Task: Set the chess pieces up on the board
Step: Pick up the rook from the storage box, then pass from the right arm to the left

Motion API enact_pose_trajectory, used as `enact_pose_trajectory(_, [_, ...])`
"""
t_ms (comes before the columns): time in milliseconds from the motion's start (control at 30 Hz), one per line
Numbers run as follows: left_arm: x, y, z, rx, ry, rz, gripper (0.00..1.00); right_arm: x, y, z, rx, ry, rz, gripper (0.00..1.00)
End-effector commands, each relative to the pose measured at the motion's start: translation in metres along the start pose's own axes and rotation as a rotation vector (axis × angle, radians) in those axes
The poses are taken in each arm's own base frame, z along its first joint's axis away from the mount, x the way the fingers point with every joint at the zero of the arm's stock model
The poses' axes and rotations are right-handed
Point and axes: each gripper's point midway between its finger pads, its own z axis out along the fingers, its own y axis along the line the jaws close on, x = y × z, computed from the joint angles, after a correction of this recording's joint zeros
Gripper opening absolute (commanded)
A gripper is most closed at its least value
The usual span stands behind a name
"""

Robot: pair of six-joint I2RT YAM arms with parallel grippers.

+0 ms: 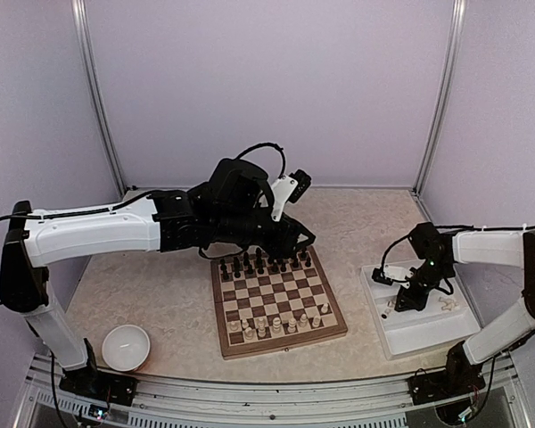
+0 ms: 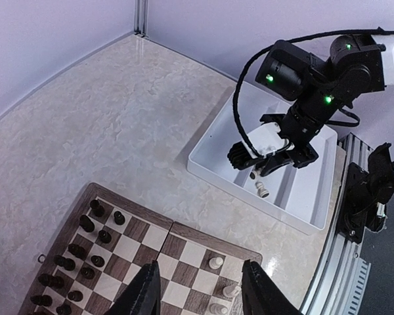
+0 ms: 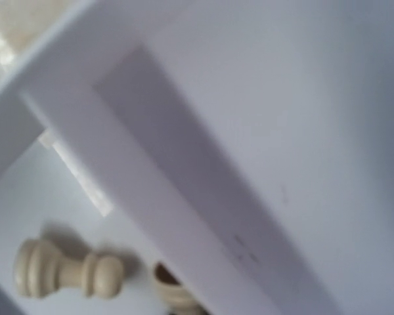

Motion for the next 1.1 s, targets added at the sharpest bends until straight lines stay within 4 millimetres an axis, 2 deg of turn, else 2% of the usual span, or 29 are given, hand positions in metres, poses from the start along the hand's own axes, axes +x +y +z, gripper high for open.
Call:
enact_pose_trajectory(0, [-0.003, -0.004, 0.006, 0.039, -0.038, -0.023, 0.43, 0.008, 0.004, -0.001, 0.005, 0.007, -0.004, 0.09])
enact_pose_trajectory(167, [0.003, -0.012, 0.019, 0.097, -0.074, -0.072, 0.43, -0.015, 0.015, -0.04, -0.014, -0.108, -0.047, 0.08])
enact_pose_trajectory(333, [0.003, -0.031, 0.029, 0.226, -0.136, -0.153, 0.43, -0.059, 0.036, -0.092, -0.063, -0.281, -0.15, 0.09])
enact_pose_trajectory(533, [0.001, -0.059, 0.049, 0.38, -0.149, -0.259, 0.44, -0.11, 0.07, -0.129, -0.114, -0.389, -0.298, 0.09])
enact_pose_trajectory(633, [-0.005, -0.074, 0.058, 0.417, -0.15, -0.267, 0.49, -0.13, 0.082, -0.138, -0.129, -0.404, -0.351, 0.09])
enact_pose_trajectory(733, [0.0, -0.08, 0.069, 0.417, -0.126, -0.278, 0.5, -0.143, 0.092, -0.142, -0.148, -0.417, -0.392, 0.1])
enact_pose_trajectory(900, [0.009, -0.078, 0.076, 0.41, -0.099, -0.302, 0.48, -0.149, 0.102, -0.141, -0.156, -0.404, -0.438, 0.1])
enact_pose_trajectory(1067, [0.017, -0.08, 0.084, 0.425, -0.065, -0.322, 0.41, -0.153, 0.106, -0.145, -0.158, -0.409, -0.454, 0.1])
